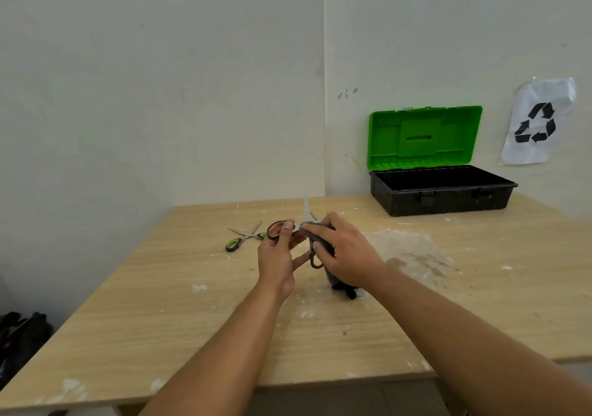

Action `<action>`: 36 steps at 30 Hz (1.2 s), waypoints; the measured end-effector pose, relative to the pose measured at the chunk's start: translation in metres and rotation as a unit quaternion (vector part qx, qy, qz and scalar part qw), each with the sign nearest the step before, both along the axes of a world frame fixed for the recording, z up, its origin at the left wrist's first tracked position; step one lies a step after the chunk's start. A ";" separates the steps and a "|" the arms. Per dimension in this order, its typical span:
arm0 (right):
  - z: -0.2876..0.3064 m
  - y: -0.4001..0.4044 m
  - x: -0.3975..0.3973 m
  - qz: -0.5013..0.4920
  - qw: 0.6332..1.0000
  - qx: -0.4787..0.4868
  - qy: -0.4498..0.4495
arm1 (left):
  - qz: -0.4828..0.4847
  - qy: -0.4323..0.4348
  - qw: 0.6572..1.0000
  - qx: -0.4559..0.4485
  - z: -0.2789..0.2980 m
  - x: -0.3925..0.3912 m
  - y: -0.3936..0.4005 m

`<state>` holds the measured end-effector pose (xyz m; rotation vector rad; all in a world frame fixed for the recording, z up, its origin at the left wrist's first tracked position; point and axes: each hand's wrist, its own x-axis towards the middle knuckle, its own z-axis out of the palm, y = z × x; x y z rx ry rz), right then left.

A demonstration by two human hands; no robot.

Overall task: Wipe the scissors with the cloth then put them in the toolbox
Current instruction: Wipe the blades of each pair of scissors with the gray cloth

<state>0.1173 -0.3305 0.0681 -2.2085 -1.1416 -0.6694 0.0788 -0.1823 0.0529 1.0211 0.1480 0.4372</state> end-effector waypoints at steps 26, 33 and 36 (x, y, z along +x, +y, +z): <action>0.001 -0.022 0.033 -0.169 0.985 -0.016 0.025 | 0.016 0.043 0.998 -0.042 -0.008 -0.004 0.015; 0.016 -0.020 0.021 -0.029 0.999 -0.039 -0.021 | -0.001 0.052 0.999 -0.004 -0.005 -0.002 0.024; 0.020 -0.011 0.020 0.011 0.988 -0.142 -0.060 | -0.013 0.054 0.998 0.012 -0.002 -0.001 0.022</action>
